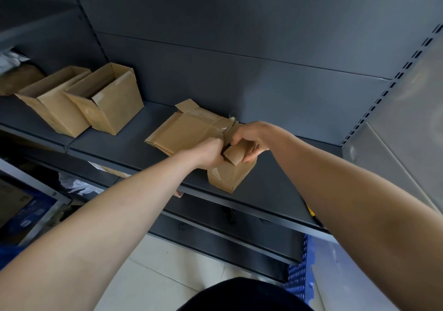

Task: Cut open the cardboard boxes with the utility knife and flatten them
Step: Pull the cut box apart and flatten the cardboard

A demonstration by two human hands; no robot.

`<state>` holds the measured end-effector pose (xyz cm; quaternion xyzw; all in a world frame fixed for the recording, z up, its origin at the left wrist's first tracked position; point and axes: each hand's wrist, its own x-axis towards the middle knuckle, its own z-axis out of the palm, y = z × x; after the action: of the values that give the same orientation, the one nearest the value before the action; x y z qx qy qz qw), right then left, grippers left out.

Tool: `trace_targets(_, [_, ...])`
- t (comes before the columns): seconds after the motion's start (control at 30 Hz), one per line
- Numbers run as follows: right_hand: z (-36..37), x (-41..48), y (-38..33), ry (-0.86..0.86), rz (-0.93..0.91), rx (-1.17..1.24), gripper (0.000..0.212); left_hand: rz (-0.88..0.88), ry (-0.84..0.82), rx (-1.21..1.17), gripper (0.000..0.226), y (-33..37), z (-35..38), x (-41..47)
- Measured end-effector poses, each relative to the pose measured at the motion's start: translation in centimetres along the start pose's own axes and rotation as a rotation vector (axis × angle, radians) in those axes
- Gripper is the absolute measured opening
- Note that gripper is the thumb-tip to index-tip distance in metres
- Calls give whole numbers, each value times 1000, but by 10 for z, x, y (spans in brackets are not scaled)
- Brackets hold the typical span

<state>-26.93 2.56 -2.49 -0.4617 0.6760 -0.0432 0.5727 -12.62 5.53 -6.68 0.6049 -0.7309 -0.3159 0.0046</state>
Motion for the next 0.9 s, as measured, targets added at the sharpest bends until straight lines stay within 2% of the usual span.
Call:
trace_targets(0.07, [0, 0, 0, 0, -2, -10, 62, 14, -23, -55, 33, -5, -3, -2])
trace_targets(0.2, [-2, -2, 2, -2, 5, -65, 62, 16, -68, -317, 80, -8, -8, -14])
trace_targets(0.27, [-2, -2, 2, -1, -1, -65, 62, -11, -54, -381, 88, -11, -5, -17])
trace_targets(0.4, [-1, -3, 4, 12, -9, -70, 63, -109, 104, -290, 60, -16, 9, -15])
trace_targets(0.57, [-1, -4, 6, 20, -18, -71, 61, -165, 186, -145, 32, -21, 15, -19])
trace_targets(0.77, [0, -3, 7, 48, -25, -70, 62, -262, 310, -215, 19, -8, 23, -25])
trace_targets(0.9, [1, -2, 8, 66, -35, -62, 64, -299, 329, -290, 8, -5, 28, -23])
